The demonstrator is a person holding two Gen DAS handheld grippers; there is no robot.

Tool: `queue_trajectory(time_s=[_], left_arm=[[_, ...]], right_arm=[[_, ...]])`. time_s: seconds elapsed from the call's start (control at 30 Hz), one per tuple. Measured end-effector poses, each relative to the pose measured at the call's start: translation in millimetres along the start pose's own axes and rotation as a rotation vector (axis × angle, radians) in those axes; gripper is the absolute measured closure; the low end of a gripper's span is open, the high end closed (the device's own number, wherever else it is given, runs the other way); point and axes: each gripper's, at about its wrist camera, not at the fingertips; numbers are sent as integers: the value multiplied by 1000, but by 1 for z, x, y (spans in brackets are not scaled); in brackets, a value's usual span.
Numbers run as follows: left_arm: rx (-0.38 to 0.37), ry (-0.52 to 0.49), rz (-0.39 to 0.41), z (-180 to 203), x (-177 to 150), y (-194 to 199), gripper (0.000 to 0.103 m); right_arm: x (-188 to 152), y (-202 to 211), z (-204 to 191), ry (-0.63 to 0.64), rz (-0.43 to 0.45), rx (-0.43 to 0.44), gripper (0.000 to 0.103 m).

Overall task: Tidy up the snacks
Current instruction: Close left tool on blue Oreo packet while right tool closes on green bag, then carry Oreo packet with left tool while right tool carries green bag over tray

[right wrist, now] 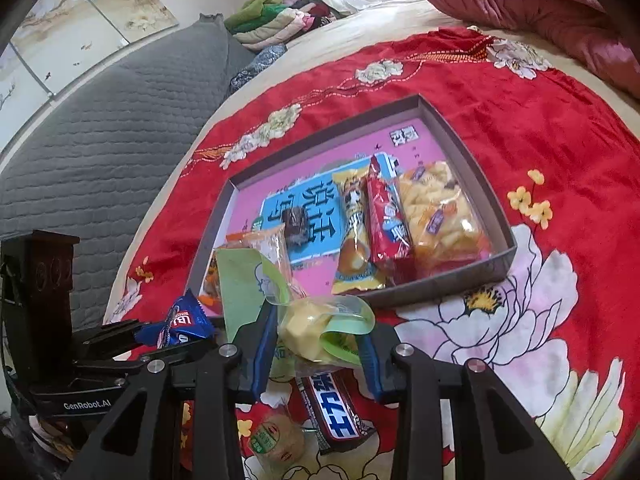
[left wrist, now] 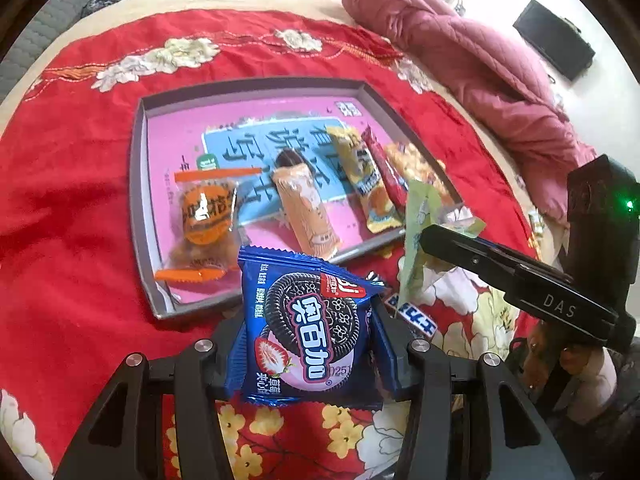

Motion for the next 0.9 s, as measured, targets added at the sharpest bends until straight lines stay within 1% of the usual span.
queue_trajectory(time_s=[0.37, 0.5, 0.63, 0.9], left_arm=[[5, 19, 51, -5, 7, 5, 49], [14, 7, 82, -2, 10, 9, 49], [7, -2, 93, 1, 10, 10, 49], [-9, 21, 116, -5, 13, 13, 49]], right_arm=[[8, 13, 0, -17, 43, -4, 66], [11, 17, -1, -21, 54, -1, 66], [14, 21, -2, -31, 67, 8, 66], [23, 30, -1, -49, 97, -2, 66]])
Point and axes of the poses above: each gripper's, at about its wrist camera, not at the fingertips, and y roughly against the way its jaws point, z to its right, x to its top, and after that the axes turned 14 degrees about -z, right-handed
